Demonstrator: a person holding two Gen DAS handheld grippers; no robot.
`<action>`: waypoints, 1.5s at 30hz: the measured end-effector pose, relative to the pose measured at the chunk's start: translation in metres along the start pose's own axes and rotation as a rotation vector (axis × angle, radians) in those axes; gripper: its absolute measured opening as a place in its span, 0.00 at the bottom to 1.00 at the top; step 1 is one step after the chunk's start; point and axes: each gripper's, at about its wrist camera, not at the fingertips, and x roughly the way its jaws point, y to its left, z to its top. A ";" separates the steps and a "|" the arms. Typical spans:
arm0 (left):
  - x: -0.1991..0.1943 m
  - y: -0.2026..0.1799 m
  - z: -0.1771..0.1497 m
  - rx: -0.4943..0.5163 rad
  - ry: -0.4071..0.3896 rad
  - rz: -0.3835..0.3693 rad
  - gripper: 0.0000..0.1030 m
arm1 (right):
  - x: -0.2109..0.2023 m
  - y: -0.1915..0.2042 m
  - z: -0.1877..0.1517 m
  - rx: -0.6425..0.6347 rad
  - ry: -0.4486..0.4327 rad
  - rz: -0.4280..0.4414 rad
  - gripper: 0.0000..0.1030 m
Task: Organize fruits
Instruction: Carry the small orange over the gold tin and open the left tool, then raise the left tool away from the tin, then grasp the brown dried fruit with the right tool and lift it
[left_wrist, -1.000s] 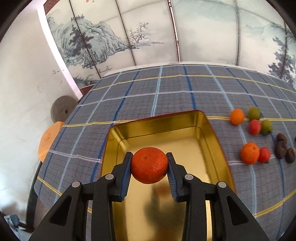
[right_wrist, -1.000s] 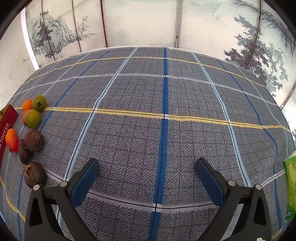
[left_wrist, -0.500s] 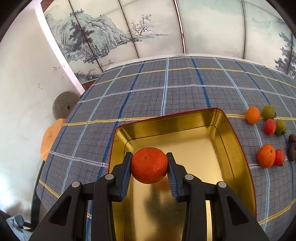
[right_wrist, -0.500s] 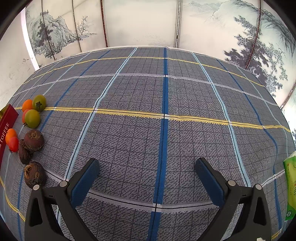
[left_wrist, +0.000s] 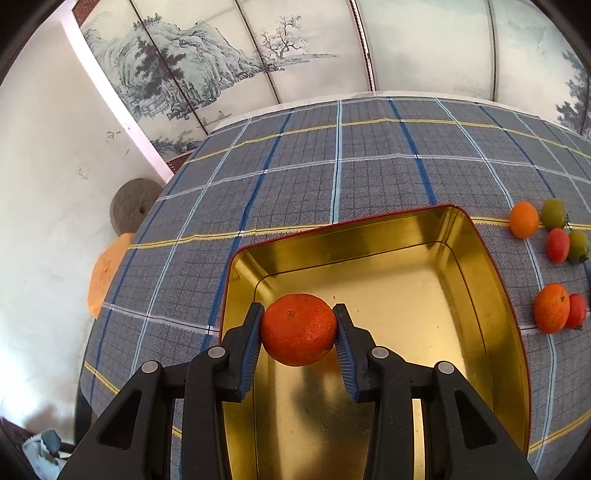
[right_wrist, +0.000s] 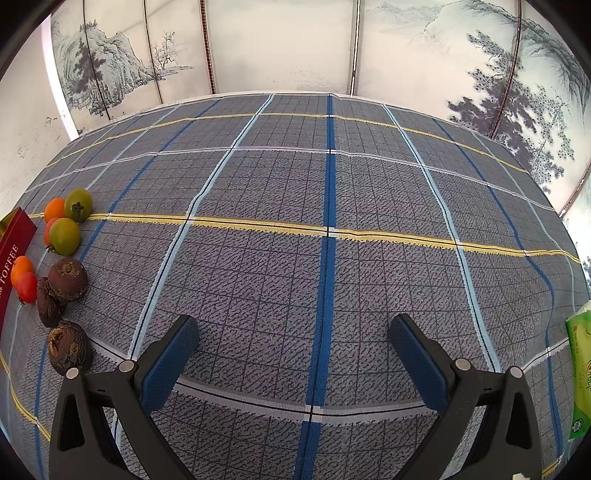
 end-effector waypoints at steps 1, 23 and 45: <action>-0.001 0.000 0.000 0.000 -0.008 0.005 0.43 | 0.000 0.000 0.000 0.000 0.000 0.000 1.00; -0.091 -0.007 -0.030 -0.097 -0.128 0.019 0.64 | -0.001 0.000 -0.001 0.004 0.002 0.002 1.00; -0.187 -0.050 -0.135 -0.109 -0.209 -0.299 0.66 | -0.048 0.124 -0.028 -0.369 -0.088 0.317 0.63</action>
